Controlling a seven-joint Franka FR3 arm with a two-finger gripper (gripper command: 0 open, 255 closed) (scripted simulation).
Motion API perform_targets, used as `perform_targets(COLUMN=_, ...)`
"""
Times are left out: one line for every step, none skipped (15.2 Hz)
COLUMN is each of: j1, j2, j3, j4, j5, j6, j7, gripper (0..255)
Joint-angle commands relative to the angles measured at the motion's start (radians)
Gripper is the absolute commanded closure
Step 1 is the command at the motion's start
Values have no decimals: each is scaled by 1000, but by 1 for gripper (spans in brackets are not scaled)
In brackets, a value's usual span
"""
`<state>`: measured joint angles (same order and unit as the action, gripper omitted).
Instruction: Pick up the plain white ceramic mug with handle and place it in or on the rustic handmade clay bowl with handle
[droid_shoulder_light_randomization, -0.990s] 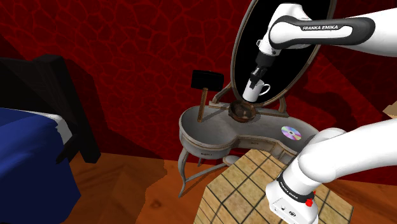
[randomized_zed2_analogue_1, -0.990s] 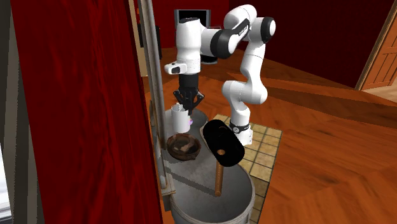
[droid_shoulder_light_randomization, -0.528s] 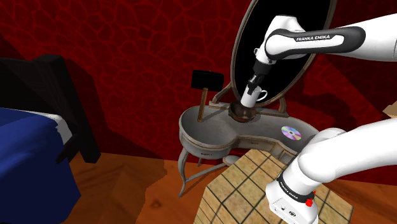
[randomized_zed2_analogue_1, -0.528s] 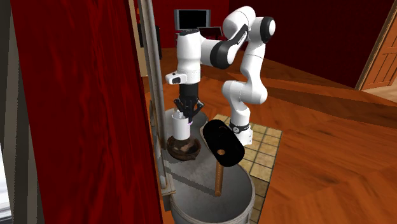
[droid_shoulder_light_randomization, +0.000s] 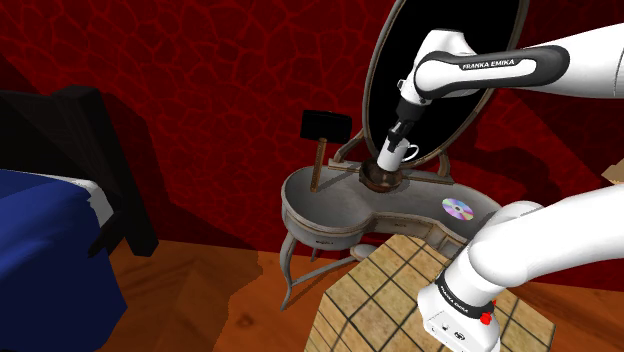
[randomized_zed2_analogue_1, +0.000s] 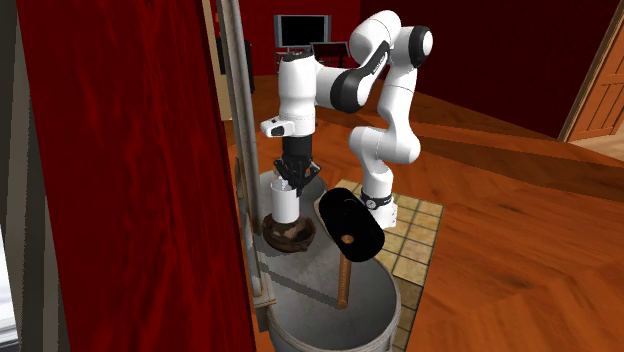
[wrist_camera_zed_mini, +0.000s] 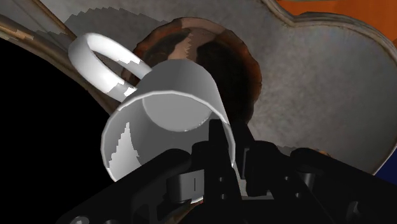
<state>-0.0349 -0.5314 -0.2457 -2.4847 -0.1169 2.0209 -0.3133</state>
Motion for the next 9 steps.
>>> perform_targets(j1=0, j2=0, j3=0, j4=0, j5=0, j6=0, j7=0, gripper=255)
perform_targets(j1=0, j2=0, j3=0, j4=0, j5=0, j6=0, j7=0, gripper=0)
perform_targets(j1=0, j2=0, j3=0, j4=0, j5=0, j6=0, j7=0, gripper=0)
perform_targets(j1=0, j2=0, j3=0, j4=0, j5=0, j6=0, j7=0, gripper=0)
perform_targets(j1=0, j2=0, j3=0, j4=0, j5=0, j6=0, j7=0, gripper=0)
perform_targets(j1=0, j2=0, j3=0, j4=0, j5=0, j6=0, j7=0, gripper=0)
perform_targets(j1=0, j2=0, j3=0, j4=0, j5=0, j6=0, j7=0, gripper=0)
perform_targets(j1=0, j2=-10, j3=4, j4=26, j5=1, j6=-36, j7=0, gripper=0)
perform_targets(j1=1, j2=-19, j3=7, j4=54, j5=3, j6=-72, j7=0, gripper=0)
